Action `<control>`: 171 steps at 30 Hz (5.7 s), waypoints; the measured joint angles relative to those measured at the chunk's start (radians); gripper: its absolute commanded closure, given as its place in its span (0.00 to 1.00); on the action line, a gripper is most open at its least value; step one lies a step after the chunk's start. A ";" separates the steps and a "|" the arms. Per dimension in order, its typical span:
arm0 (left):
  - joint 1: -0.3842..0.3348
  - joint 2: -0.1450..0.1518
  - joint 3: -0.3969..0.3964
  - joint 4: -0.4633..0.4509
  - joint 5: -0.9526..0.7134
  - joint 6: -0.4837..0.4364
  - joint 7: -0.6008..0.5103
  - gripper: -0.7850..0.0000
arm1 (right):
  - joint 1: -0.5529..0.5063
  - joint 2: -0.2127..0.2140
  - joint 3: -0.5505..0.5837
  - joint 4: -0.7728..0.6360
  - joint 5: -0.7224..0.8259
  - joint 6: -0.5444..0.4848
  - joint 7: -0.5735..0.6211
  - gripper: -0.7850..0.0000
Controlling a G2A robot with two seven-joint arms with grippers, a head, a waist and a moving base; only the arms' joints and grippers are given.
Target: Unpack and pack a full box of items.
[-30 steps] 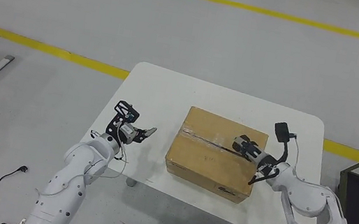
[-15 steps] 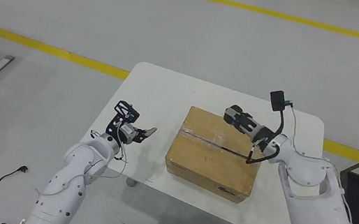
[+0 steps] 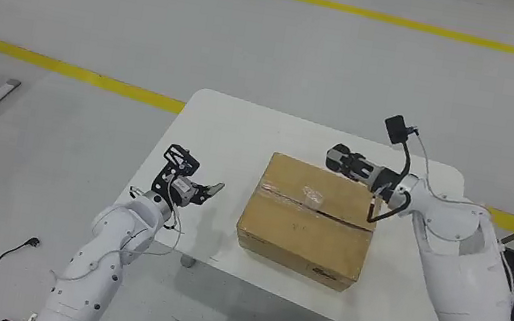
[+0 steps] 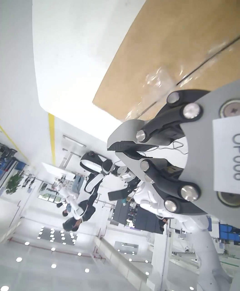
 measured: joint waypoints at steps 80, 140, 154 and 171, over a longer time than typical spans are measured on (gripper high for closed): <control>0.000 0.000 0.000 0.000 0.000 0.000 0.000 0.00 | 0.250 -0.042 -0.332 0.134 -0.406 -0.260 -0.336 1.00; -0.247 -0.101 0.269 0.345 -0.369 0.040 0.131 0.02 | 0.480 -0.174 -0.569 0.390 -0.599 -0.565 -0.540 1.00; -0.275 -0.117 0.300 0.411 -0.384 0.003 0.179 1.00 | 0.483 -0.181 -0.557 0.391 -0.582 -0.581 -0.515 1.00; -0.291 -0.121 0.280 0.443 -0.394 0.027 0.185 1.00 | 0.475 -0.191 -0.552 0.430 -0.565 -0.585 -0.511 0.00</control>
